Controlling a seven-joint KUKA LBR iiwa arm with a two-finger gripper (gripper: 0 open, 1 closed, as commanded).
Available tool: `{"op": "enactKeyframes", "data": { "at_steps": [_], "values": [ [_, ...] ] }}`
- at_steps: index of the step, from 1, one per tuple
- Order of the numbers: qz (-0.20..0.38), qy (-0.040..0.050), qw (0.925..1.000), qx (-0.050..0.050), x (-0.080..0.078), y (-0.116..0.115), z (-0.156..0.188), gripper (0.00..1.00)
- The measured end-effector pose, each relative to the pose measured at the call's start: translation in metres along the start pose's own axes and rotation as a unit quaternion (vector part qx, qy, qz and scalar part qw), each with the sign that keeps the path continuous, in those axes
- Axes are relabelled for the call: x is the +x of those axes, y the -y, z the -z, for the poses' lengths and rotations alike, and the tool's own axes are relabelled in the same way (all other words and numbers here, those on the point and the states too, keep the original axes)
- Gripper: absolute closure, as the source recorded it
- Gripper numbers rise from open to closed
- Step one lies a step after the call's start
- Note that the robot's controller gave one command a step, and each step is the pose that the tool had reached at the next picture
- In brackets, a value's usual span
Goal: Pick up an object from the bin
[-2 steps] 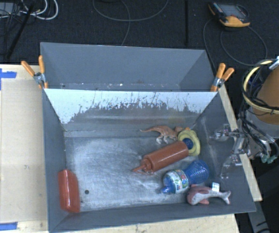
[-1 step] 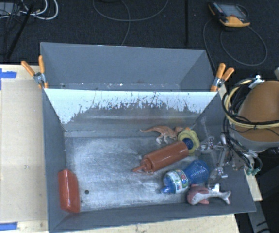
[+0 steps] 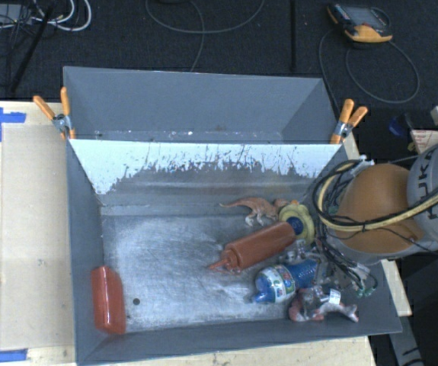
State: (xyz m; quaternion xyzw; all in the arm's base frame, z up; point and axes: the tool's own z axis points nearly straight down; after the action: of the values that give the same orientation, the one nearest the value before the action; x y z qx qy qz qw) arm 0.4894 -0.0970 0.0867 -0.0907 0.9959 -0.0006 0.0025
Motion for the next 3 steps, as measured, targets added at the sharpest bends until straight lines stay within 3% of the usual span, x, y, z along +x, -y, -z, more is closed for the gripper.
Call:
{"op": "enactKeyframes", "data": {
  "at_steps": [1, 2, 3],
  "values": [
    [0.101, -0.0044, 0.9948, -0.007, -0.018, 0.021, -0.016, 0.00],
    [0.178, -0.0001, 0.9841, -0.001, 0.001, 0.004, 0.002, 0.00],
    [0.337, 0.0182, 0.9414, 0.005, -0.002, 0.001, -0.006, 1.00]
  ]
}}
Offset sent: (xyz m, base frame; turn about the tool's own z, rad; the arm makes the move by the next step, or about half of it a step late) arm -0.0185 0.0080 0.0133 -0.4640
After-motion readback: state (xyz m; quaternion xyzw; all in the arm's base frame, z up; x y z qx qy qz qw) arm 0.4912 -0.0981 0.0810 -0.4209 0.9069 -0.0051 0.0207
